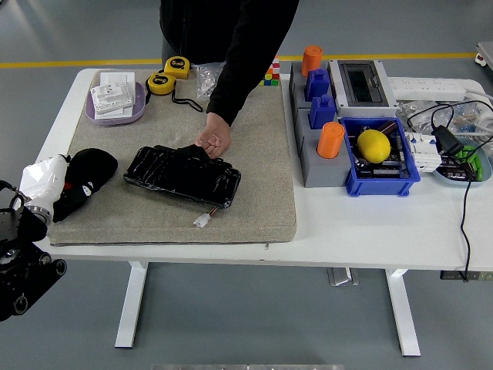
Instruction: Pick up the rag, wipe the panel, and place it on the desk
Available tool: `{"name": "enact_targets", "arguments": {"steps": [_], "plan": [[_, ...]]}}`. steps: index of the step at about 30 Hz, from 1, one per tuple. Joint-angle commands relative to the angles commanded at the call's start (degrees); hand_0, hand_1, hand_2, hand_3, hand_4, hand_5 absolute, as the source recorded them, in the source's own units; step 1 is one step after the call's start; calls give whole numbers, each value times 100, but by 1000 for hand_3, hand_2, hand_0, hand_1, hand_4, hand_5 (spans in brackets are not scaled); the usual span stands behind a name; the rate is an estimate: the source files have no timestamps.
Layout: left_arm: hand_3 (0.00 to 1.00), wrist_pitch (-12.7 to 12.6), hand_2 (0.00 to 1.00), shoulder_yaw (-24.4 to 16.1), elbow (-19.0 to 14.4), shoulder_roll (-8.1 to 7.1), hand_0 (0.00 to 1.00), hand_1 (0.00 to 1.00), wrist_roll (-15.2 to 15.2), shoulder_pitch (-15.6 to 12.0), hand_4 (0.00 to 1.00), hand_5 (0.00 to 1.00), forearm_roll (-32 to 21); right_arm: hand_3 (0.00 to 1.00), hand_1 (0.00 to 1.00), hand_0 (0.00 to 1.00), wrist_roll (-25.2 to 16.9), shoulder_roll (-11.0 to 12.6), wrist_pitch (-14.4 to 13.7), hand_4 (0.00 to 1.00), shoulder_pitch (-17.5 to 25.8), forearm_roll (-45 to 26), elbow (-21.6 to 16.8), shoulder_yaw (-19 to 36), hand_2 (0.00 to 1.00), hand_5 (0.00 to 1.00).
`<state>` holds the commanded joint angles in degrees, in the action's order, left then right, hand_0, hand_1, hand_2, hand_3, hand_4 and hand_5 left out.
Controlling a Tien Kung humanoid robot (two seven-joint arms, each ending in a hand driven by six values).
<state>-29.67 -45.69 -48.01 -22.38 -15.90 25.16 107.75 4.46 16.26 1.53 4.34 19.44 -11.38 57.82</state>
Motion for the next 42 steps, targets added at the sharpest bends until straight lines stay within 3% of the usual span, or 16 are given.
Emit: {"name": "enact_targets", "arguments": {"steps": [2, 3, 8, 9, 14, 15, 20, 21, 31, 42], "plan": [[582, 22, 615, -3, -10, -5, 435, 637, 10, -7, 775, 311, -2, 624, 694, 747, 4, 2, 3, 998, 1, 1, 2, -3, 703, 552], [744, 25, 719, -4, -13, -6, 448, 654, 22, -7, 943, 548, 1, 624, 694, 749, 5, 2, 4, 998, 1, 1, 5, -1, 702, 549], [744, 112, 719, -57, -72, -14, 448, 654, 52, -26, 943, 548, -8, 624, 694, 749, 11, 8, 7, 998, -4, -9, 15, -14, 702, 549], [756, 129, 730, -71, -85, -17, 457, 669, 68, -27, 998, 664, -10, 624, 695, 748, 10, 7, 7, 998, -6, -13, 16, -15, 703, 547], [756, 321, 730, -169, -146, -46, 457, 669, 71, -36, 998, 664, -8, 624, 695, 748, 6, 4, 5, 998, -5, -45, 16, -50, 703, 547], [783, 348, 772, -175, -167, -57, 487, 714, 87, -39, 998, 867, -26, 622, 694, 748, 6, 3, 5, 998, -3, -46, 15, -53, 702, 545], [783, 384, 772, -208, -241, -98, 487, 714, 169, -53, 998, 867, -75, 622, 694, 748, 7, 6, 1, 998, 7, -47, 19, -52, 702, 545], [790, 386, 779, -231, -260, -111, 493, 723, 195, -60, 998, 985, -100, 622, 695, 749, 8, 4, 2, 998, 12, -42, 20, -44, 703, 543], [789, 407, 779, -396, -623, -262, 492, 725, 189, -139, 998, 998, 23, 621, 695, 749, 5, 0, 9, 998, 19, -62, 22, -73, 702, 543], [786, 258, 752, -660, -1732, -447, 488, 709, 188, -235, 998, 998, -185, 621, 694, 748, 0, 18, 0, 998, 7, -77, 17, -133, 702, 539]]}}
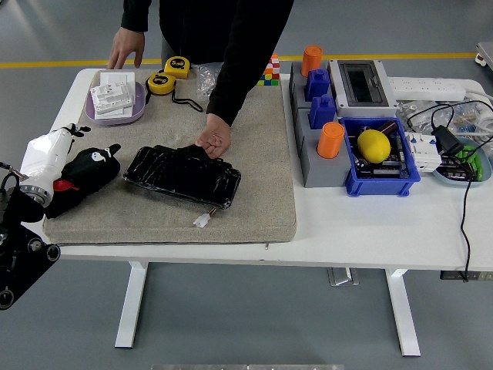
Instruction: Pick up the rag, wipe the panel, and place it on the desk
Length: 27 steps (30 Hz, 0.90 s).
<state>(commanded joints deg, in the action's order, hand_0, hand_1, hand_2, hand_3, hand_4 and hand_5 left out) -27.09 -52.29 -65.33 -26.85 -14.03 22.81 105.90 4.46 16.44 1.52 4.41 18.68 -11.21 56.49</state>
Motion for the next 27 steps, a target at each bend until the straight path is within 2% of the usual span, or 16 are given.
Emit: {"name": "enact_targets", "arguments": {"steps": [4, 8, 9, 13, 14, 15, 19, 20, 21, 26, 27], "plan": [[771, -206, 722, -73, -489, -87, 471, 685, 140, -82, 998, 998, -498, 620, 694, 749, 4, 13, 0, 998, -2, 18, -5, -19, 702, 538], [771, -440, 722, -153, -885, -171, 471, 685, 425, -175, 998, 998, -1208, 620, 694, 749, 7, 29, -7, 998, -13, 31, -12, -41, 702, 538], [746, -484, 702, -142, -957, -206, 464, 659, 530, -200, 989, 988, -1393, 621, 695, 750, 7, 31, -9, 998, -15, 33, -16, -45, 702, 537], [746, -581, 702, -60, -1113, -288, 464, 659, 1056, -305, 989, 988, -2317, 621, 695, 750, 6, 39, -18, 998, -16, 56, -30, -66, 702, 537], [746, -574, 702, -29, -1129, -294, 464, 659, 1247, -332, 989, 988, -2577, 621, 695, 750, 7, 41, -20, 998, -16, 70, -34, -66, 702, 537], [715, -552, 684, 6, -1139, -299, 461, 649, 1416, -355, 846, 819, -2838, 620, 695, 749, 7, 44, -21, 998, -15, 78, -37, -73, 702, 537], [715, -350, 684, 172, -1203, -312, 461, 649, 1984, -457, 846, 819, -3806, 620, 695, 749, 10, 52, -26, 998, -13, 104, -49, -98, 702, 537], [715, -283, 684, 187, -1216, -299, 461, 649, 2088, -483, 846, 819, -4030, 620, 695, 749, 10, 54, -29, 998, -13, 122, -55, -92, 702, 537], [710, -223, 665, 200, -1229, -290, 465, 642, 2185, -503, 814, 754, -4253, 620, 695, 747, 10, 55, -31, 998, -13, 131, -62, -89, 702, 536], [710, 108, 665, 176, -1248, -218, 465, 642, 2672, -567, 814, 754, -5482, 620, 695, 747, 0, 40, -50, 998, 29, 244, -118, 25, 702, 536], [644, 180, 639, 169, -1243, -203, 467, 631, 2759, -575, 782, 686, -5743, 619, 695, 748, 0, 29, -51, 998, 37, 260, -123, 46, 703, 535]]}}
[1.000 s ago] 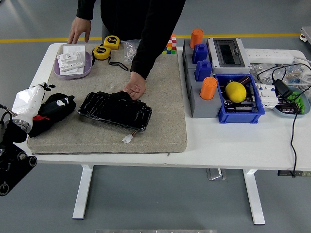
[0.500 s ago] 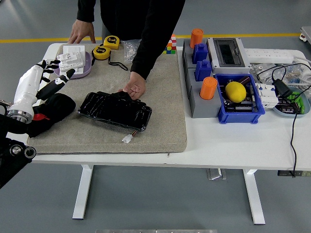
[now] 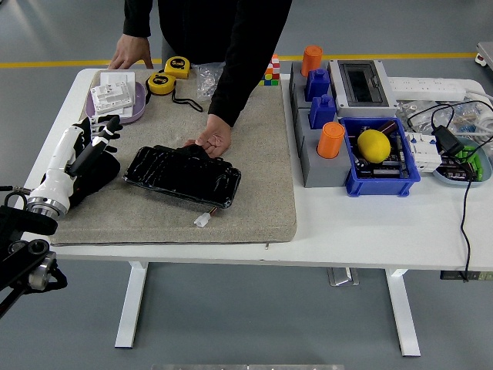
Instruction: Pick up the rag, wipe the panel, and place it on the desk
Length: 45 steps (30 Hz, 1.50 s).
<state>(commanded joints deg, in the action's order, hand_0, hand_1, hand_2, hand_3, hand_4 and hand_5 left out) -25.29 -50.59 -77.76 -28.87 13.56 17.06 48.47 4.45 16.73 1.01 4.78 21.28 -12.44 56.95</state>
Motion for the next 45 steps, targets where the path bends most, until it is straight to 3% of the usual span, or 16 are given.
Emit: {"name": "enact_targets", "arguments": {"steps": [5, 7, 11, 12, 17, 18, 29, 37, 45], "plan": [[644, 274, 639, -124, 31, 123, 467, 631, 348, -47, 782, 686, -1116, 619, 695, 748, -13, -79, 7, 998, 10, -24, 10, 51, 703, 535], [594, 307, 623, -165, 48, 152, 466, 625, 412, -47, 768, 633, -1435, 619, 695, 747, -11, -91, 14, 998, 5, -27, 18, 48, 702, 535], [594, 423, 623, -227, 33, 134, 466, 625, 547, -53, 768, 633, -1609, 619, 695, 747, -13, -89, 11, 998, 0, -10, 13, 86, 702, 535], [583, 460, 609, -249, 30, 118, 467, 619, 564, -51, 762, 595, -1641, 618, 695, 747, -15, -86, 5, 998, -1, -3, 9, 104, 702, 534], [583, 537, 609, -359, 10, 15, 467, 619, 568, -35, 762, 595, -1574, 618, 695, 747, -10, -79, 6, 998, -18, 7, 5, 130, 702, 534], [567, 556, 590, -372, 12, -7, 465, 615, 560, -27, 755, 549, -1579, 618, 695, 747, -11, -79, 6, 998, -22, 11, 5, 141, 701, 534], [562, 644, 582, -538, -233, -222, 463, 614, 307, -29, 753, 540, -1508, 618, 695, 744, -15, -67, 7, 998, -35, 40, -7, 194, 703, 535], [554, 654, 564, -765, -357, -231, 466, 607, 313, -85, 747, 489, -1613, 618, 695, 748, -48, -57, -35, 998, -37, 148, -145, 277, 702, 535], [553, 614, 562, -853, -629, -139, 465, 607, 332, -152, 750, 485, -1596, 618, 695, 744, -78, -46, -64, 998, -3, 259, -285, 373, 703, 535]]}}
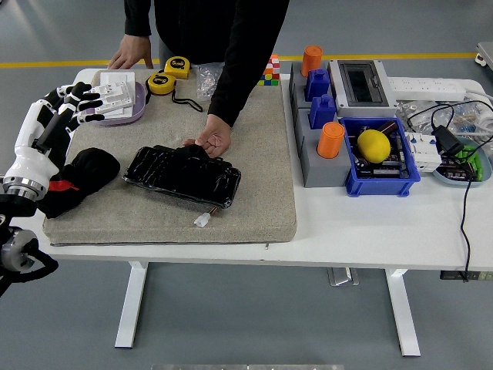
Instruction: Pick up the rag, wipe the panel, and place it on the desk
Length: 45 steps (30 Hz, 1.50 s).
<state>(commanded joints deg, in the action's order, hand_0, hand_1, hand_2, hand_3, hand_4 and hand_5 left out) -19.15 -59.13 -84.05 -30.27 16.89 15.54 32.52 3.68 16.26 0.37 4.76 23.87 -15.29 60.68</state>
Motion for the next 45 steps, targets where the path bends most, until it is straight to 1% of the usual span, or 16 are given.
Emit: {"name": "enact_targets", "arguments": {"steps": [3, 7, 14, 15, 17, 21, 22, 35, 45], "plan": [[554, -12, 560, -9, -103, 34, 468, 606, 32, -13, 743, 472, -42, 618, 695, 744, -5, -10, 0, 998, 1, 4, -1, 9, 702, 534], [554, -28, 560, -8, -202, 40, 468, 606, 90, -10, 743, 472, -158, 618, 695, 744, 1, -12, 7, 998, 12, 18, 3, 14, 702, 534], [553, -40, 556, -44, -295, -12, 464, 602, 160, -5, 745, 466, -334, 618, 695, 746, 6, -14, 18, 998, 13, 13, 11, -3, 703, 534], [554, -38, 554, -57, -306, -17, 466, 601, 162, -5, 736, 439, -356, 617, 695, 744, 6, -16, 21, 998, 15, 12, 14, -9, 703, 534], [554, -33, 554, -72, -323, -25, 466, 601, 172, 2, 736, 439, -388, 617, 695, 744, 6, -23, 27, 998, 16, 2, 23, -26, 703, 534], [554, -18, 554, -83, -336, -41, 466, 601, 160, 10, 736, 439, -434, 617, 695, 744, 0, -33, 34, 998, 7, -32, 35, -87, 703, 534], [556, -12, 559, -85, -329, -40, 472, 599, 164, 11, 730, 427, -454, 618, 695, 743, -3, -37, 34, 998, 5, -41, 36, -99, 703, 533], [557, 37, 560, -5, -207, -25, 484, 596, 159, -36, 728, 415, -667, 617, 697, 743, -2, -53, 46, 998, 12, -103, 76, -196, 702, 533], [558, 29, 558, -12, -223, -55, 484, 595, 133, -49, 729, 415, -664, 617, 697, 742, -4, -60, 49, 998, 20, -126, 82, -252, 703, 533]]}}
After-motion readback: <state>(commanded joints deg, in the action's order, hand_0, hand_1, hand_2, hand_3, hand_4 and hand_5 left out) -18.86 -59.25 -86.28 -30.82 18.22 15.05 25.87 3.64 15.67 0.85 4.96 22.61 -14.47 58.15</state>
